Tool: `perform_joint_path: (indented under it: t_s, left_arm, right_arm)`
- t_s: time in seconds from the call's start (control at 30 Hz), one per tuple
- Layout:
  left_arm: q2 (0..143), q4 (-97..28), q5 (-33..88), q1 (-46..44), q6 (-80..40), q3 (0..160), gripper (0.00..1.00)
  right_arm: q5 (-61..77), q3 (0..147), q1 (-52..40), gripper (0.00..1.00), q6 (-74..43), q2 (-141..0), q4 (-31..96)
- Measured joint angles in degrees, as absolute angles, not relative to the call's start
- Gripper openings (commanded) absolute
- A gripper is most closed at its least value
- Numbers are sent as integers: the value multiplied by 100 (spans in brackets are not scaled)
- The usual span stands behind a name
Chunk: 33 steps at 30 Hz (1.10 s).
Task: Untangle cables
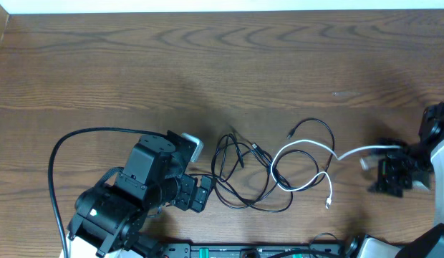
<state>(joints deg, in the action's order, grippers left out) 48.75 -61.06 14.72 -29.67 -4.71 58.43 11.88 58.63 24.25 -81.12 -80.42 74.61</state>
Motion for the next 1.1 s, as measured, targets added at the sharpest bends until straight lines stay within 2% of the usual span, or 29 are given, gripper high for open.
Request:
perform_joint_path:
  t_s: [0.07,0.13,0.3,0.33,0.37,0.43,0.53,0.6,0.67,0.8,0.97,1.1]
  left_arm:
    - [4875,-6106,1472,-2967,-471,5843,98]
    - [4875,-6055,1472,-2967,-471,5843,98]
    - [4875,-5992,1472,-2967,-471,5843,98]
    - [4875,-5994,1472,-2967,-471,5843,98]
    - [4875,-5994,1472,-2967,-471,5843,98]
    - [4875,-6003,1472,-2967,-471,5843,98]
    - [4875,-6001,1470,-2967,-471,5843,98]
    - [4875,-6007,1472,-2967,-471,5843,98]
    - [4875,-6003,1472,-2967,-471,5843,98]
    - [4875,-6003,1472,-2967,-471,5843,98]
    - [4875,-6005,1472,-2967,-471,5843,98]
    - [4875,-6003,1472,-2967,-471,5843,98]
  right_arm:
    - [937,5863,2427,99,-8167,-8079,7452]
    - [1302,5863,2429,99,-7620,-8143,7485]
    - [3879,5863,2255,99,-4794,-8265,7885]
    - [4268,5863,2176,94,-4364,-8265,7832]
    - [4578,5863,2095,76,-3944,-8265,7697]
    - [4611,5863,2034,76,-3697,-8267,7341]
    - [3564,5870,2032,87,-4274,-8278,7356]
    - [2335,5865,2025,95,-5196,-8278,7544]
    - [860,5854,2023,92,-6486,-8281,7649]
    - [-803,5839,2027,85,-8208,-8281,7540]
    - [-1372,5837,2027,82,-9299,-8313,6652]
    - [-1133,5835,2027,88,-9708,-8685,5811]
